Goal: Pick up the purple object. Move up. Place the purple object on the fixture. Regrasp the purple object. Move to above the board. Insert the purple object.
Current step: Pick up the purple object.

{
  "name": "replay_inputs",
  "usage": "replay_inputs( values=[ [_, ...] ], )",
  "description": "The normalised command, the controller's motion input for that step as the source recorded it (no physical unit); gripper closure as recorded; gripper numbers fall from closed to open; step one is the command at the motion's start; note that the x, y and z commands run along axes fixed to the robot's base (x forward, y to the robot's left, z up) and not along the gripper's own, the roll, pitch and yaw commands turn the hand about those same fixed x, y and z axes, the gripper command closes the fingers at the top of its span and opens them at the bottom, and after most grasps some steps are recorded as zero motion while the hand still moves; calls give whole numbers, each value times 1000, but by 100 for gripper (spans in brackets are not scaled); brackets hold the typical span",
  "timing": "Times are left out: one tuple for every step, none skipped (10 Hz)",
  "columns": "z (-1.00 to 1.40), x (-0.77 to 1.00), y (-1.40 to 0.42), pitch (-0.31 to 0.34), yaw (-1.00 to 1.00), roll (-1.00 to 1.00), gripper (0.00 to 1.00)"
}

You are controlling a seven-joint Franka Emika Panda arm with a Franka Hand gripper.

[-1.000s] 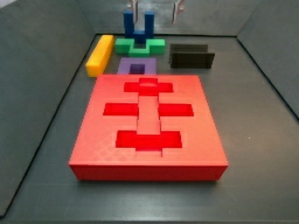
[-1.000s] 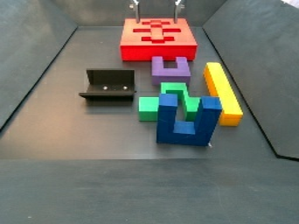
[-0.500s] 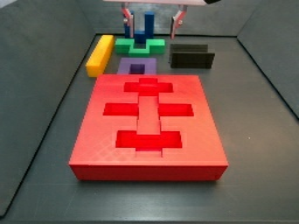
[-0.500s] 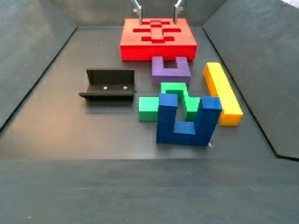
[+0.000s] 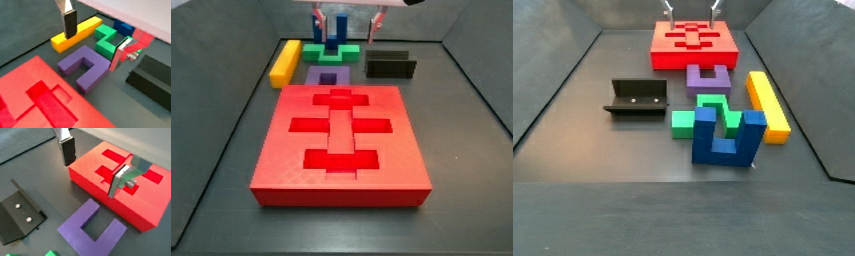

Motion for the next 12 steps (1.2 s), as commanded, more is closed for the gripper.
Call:
replay_inputs(
  values=[
    [-197,69,154,16,-103,-29,0],
    [-531,3,0,0,0,-60,0],
    [-677,0,0,-13,0,-64,0],
    [-677,0,0,-21,0,-77,0],
    [-711,0,0,-23,0,-60,0],
    [-663,0,3,-34,0,-96,0],
    [-563,0,6,-41,0,-141,0],
    [-309,0,0,-30,0,-143,0],
    [-220,0,86,-66,0,-161,0],
    [-174,0,89,-120,0,-137,0],
    [-40,0,60,-86,0,-147,0],
    [-31,0,40,-137,0,-211,0]
  ],
)
